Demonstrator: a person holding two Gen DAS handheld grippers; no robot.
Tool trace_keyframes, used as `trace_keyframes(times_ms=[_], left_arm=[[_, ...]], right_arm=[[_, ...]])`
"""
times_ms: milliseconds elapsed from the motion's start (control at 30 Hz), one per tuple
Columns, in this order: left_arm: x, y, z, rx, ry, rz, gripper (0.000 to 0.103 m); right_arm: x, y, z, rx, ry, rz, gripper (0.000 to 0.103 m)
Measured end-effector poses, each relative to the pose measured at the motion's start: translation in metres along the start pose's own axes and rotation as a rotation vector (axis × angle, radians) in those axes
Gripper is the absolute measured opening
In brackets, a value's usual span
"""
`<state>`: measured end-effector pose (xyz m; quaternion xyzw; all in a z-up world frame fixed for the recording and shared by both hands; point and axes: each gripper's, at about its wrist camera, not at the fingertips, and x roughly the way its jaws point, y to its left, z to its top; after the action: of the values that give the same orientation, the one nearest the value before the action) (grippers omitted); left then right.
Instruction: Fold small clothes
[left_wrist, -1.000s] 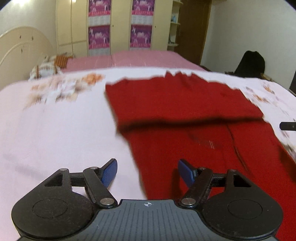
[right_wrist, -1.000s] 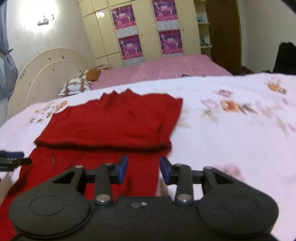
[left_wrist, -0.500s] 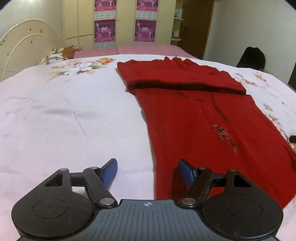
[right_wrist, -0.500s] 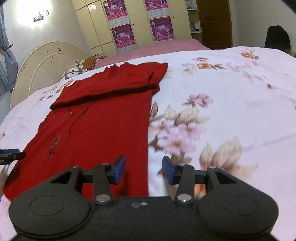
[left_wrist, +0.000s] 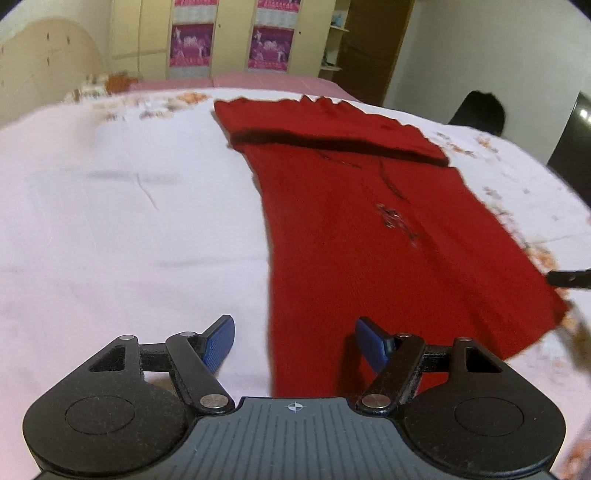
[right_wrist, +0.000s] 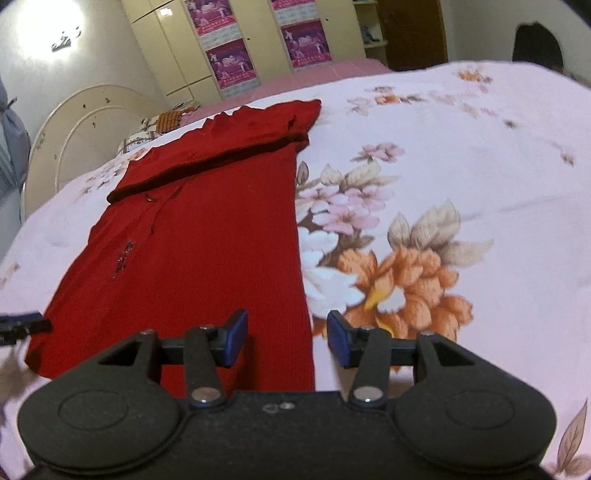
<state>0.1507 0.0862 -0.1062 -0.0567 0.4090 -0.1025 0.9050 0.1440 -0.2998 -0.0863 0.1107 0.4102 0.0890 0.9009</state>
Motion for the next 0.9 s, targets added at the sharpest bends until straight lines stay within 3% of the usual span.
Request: trace_keyframes(times_ms=[133, 267, 467, 600, 767, 800, 867, 900], left_arm=[[-0.007, 0.012, -0.009, -0.106, 0.018, -0.102, 0.072], [-0.006, 0.027, -0.019, -0.252, 0.055, -0.209, 0.059], [0.0, 0.057, -0.031, -0.483, 0.122, -0.382, 0.059], [0.007, 0.058, -0.035, -0.502, 0.115, -0.416, 0.059], [0.023, 0.061, -0.025, -0.513, 0.088, -0.464, 0.059], [0.025, 0.062, -0.025, -0.521, 0.083, -0.47, 0.057], [0.03, 0.062, -0.023, -0.524, 0.09, -0.458, 0.042], [0.031, 0.062, -0.023, -0.526, 0.091, -0.457, 0.041]], right_arm=[[-0.005, -0.008, -0.007, 0.054, 0.015, 0.022, 0.048], [-0.007, -0.017, -0.014, 0.121, 0.023, 0.053, 0.049], [-0.009, -0.03, -0.016, 0.192, 0.054, 0.151, 0.049], [-0.002, -0.04, -0.012, 0.259, 0.077, 0.234, 0.05], [0.014, -0.042, -0.002, 0.267, 0.108, 0.301, 0.041], [0.017, -0.041, -0.001, 0.262, 0.114, 0.313, 0.039], [0.021, -0.038, 0.0, 0.239, 0.135, 0.327, 0.032], [0.023, -0.036, 0.001, 0.229, 0.143, 0.331, 0.03]])
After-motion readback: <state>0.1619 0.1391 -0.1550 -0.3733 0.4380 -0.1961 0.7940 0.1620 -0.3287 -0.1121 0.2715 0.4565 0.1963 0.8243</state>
